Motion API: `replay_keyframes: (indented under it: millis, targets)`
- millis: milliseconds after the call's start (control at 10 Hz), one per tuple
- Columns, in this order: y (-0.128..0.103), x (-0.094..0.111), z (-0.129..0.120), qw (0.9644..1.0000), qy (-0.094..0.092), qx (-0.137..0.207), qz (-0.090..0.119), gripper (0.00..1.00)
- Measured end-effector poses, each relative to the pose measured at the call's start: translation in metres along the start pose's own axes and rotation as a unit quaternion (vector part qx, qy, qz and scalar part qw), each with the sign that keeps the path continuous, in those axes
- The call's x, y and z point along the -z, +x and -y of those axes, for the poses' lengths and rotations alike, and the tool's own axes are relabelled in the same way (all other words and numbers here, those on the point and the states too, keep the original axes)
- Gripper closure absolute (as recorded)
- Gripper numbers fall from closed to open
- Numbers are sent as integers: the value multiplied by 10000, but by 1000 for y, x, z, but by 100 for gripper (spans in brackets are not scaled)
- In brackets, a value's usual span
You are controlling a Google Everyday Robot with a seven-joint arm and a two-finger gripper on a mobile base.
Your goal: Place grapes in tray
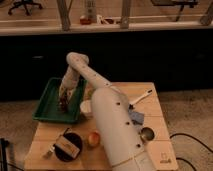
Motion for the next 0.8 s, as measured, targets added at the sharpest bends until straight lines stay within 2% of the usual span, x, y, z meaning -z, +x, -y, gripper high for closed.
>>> replay_keyframes:
  millis: [800]
  targets:
    - [-3,24,-9,9996,246,24,-109,20]
